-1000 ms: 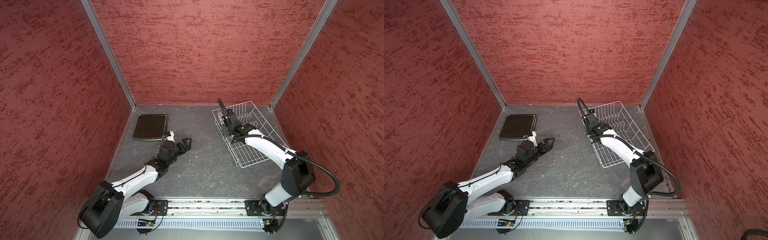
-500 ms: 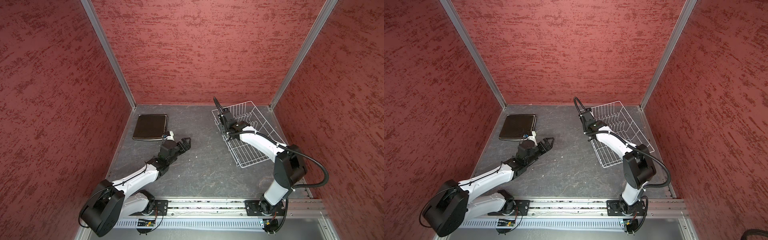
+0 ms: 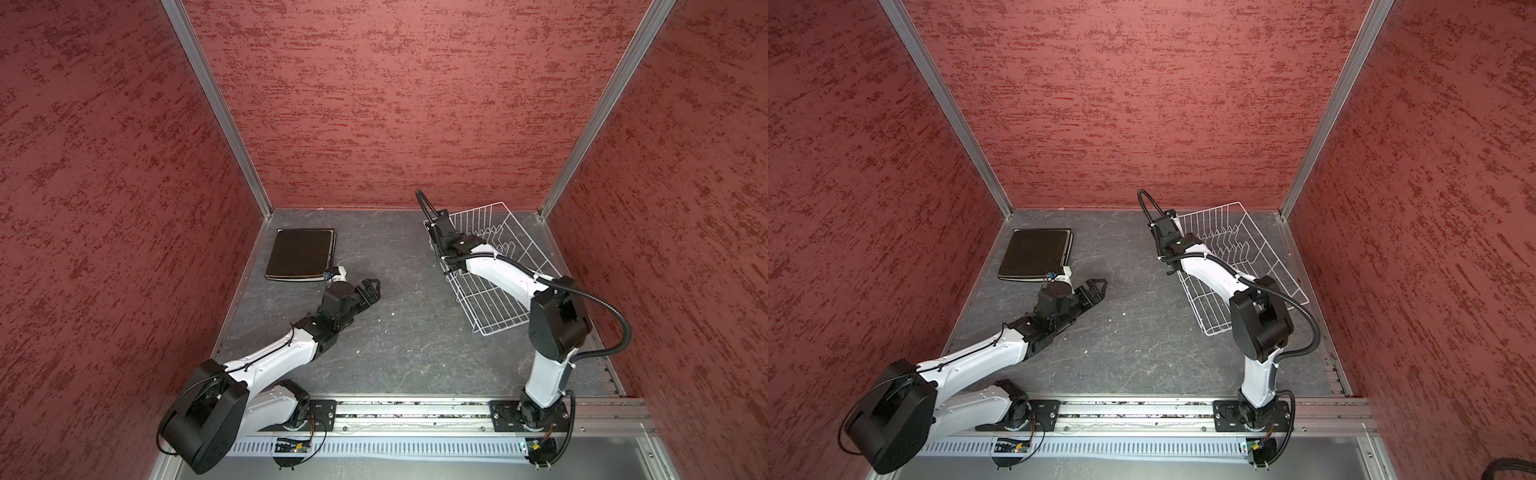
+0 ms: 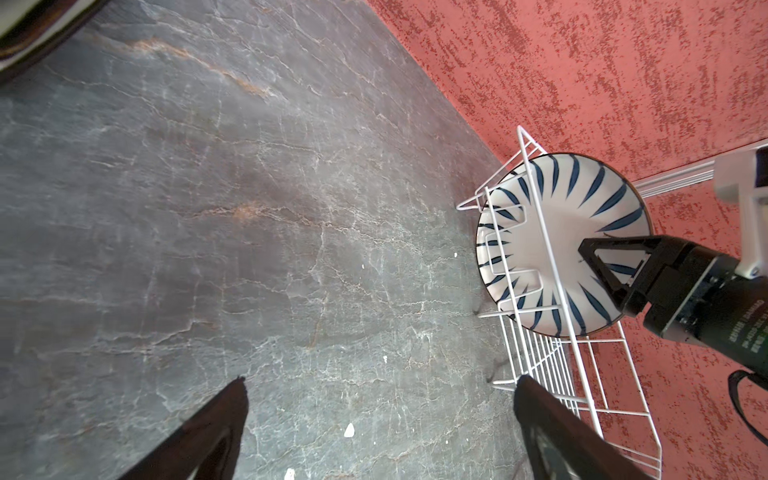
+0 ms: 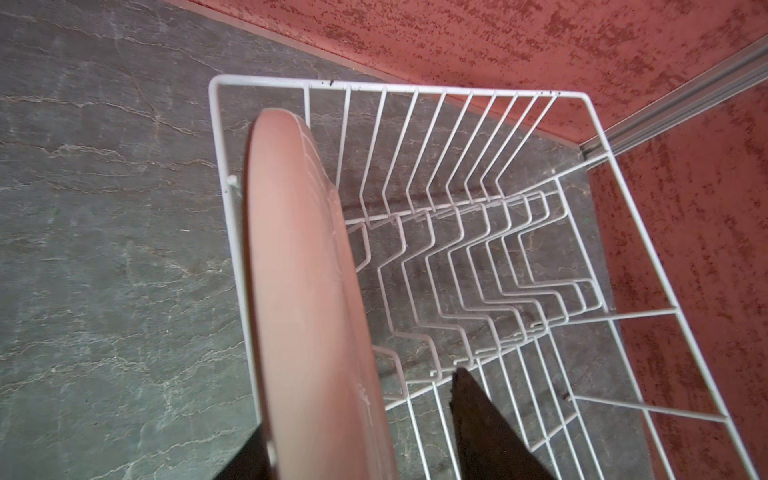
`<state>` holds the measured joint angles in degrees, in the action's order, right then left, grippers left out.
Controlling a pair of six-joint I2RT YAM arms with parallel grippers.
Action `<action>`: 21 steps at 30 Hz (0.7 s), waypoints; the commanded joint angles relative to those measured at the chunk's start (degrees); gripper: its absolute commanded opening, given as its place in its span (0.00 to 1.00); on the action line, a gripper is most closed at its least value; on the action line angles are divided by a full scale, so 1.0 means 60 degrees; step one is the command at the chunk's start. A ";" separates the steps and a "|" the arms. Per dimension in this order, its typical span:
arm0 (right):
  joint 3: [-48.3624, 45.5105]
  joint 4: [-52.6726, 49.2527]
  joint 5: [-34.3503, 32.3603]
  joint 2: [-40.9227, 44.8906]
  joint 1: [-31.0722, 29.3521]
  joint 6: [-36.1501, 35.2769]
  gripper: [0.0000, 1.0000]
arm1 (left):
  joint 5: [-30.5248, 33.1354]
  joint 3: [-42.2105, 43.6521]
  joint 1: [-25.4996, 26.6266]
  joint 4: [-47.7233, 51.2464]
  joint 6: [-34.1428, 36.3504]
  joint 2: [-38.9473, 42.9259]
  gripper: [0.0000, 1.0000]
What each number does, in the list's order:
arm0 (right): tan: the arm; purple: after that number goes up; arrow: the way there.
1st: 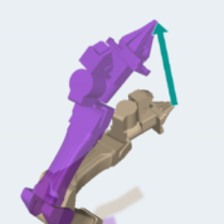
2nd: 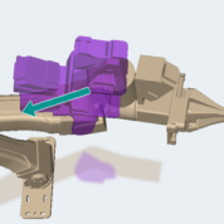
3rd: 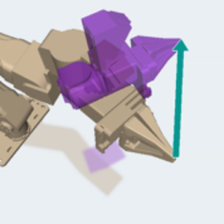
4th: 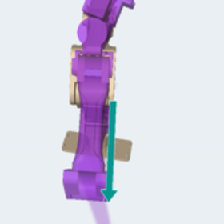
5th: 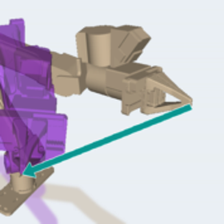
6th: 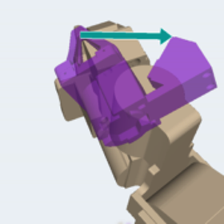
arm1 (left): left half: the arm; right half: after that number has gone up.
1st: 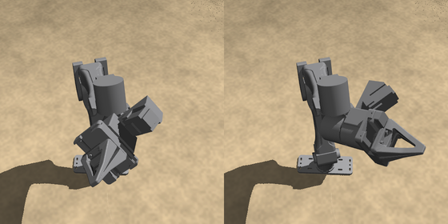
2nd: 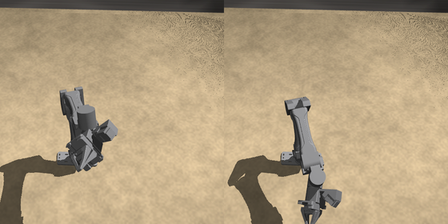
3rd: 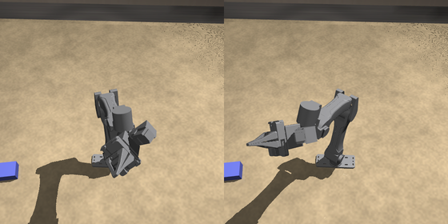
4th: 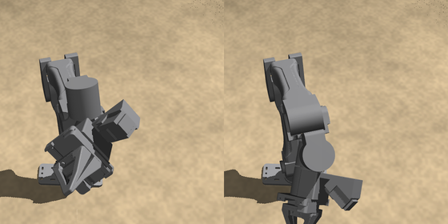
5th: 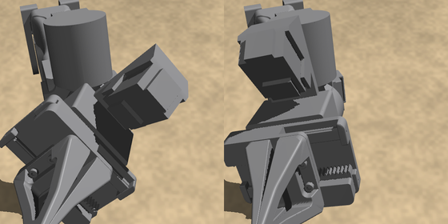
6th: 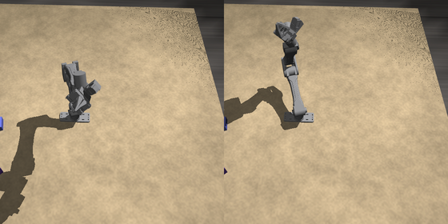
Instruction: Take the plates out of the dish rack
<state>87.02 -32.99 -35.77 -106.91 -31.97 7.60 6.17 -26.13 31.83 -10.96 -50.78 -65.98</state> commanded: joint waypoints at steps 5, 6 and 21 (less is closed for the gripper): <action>0.0864 -0.0856 -0.1076 -0.0314 -0.0231 -0.0234 0.48 | 0.0100 -0.0418 0.0070 0.0259 -0.0075 0.0147 1.00; 0.0904 -0.0921 -0.1098 -0.0350 -0.0239 -0.0214 0.47 | 0.0067 -0.0435 0.0082 0.0259 -0.0087 0.0128 1.00; 0.0819 -0.0800 -0.1530 -0.0464 -0.0557 -0.0421 0.35 | -0.0033 -0.0420 0.0173 0.0098 -0.0255 -0.0005 1.00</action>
<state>91.46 -37.30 -42.28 -109.10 -34.89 5.69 6.13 -27.66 32.53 -9.96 -52.18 -66.02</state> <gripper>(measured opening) 0.348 0.996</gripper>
